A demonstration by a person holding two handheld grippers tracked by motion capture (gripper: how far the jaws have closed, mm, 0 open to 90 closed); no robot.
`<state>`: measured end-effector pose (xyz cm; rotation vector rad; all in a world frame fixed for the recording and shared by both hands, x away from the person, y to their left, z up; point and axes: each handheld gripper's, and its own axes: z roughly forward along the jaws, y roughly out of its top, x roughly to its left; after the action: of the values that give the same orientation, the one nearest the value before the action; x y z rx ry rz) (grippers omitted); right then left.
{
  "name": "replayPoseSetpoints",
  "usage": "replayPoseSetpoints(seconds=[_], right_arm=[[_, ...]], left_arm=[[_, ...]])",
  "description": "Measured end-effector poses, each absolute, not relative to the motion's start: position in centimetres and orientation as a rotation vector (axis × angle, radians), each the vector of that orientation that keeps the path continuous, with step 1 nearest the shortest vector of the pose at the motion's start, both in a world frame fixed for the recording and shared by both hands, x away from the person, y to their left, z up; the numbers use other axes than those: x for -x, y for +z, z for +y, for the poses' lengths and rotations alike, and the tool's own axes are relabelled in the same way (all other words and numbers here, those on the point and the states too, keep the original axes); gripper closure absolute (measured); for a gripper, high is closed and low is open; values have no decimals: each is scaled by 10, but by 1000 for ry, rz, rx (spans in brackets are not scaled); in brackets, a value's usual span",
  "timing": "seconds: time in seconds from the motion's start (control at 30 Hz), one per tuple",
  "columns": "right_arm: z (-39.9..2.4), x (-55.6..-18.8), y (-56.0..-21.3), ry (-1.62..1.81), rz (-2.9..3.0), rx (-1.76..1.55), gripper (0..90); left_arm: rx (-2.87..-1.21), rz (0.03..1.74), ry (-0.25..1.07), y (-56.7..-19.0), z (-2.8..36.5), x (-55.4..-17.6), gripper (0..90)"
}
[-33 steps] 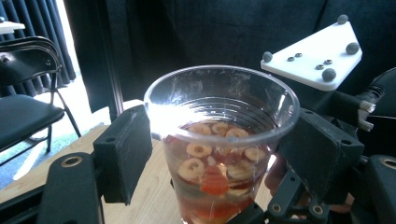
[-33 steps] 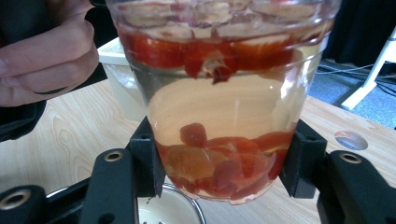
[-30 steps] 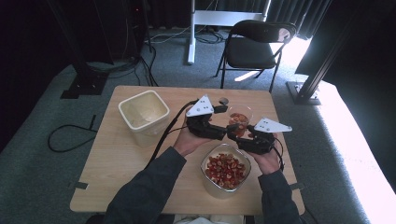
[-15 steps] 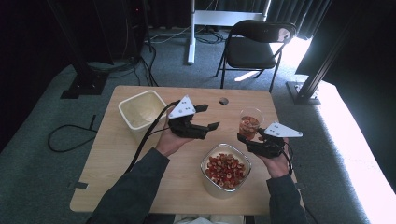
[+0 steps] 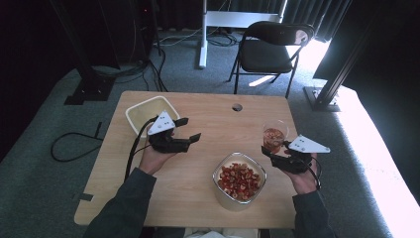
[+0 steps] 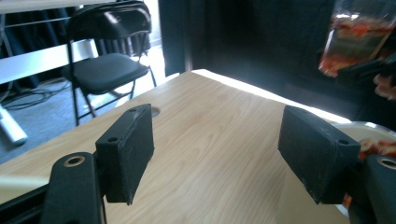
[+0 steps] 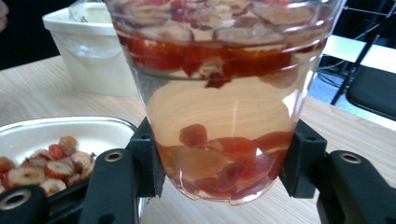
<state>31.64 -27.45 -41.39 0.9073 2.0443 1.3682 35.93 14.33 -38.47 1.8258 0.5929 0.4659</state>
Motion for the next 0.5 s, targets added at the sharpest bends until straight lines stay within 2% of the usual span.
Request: replayPoseSetpoints(seconds=[0.13, 0.2, 0.5], right_arm=[[-280, -311, -414, 1354, 2031, -907, 430], [-283, -308, -415, 1356, 2023, -912, 430], [-295, -298, -423, 1327, 2011, -935, 430]], left_arm=[[-1838, 649, 505, -393, 157, -353, 275], [-1833, 673, 513, -399, 163, -350, 305], [-1879, 742, 560, -431, 177, -339, 306]])
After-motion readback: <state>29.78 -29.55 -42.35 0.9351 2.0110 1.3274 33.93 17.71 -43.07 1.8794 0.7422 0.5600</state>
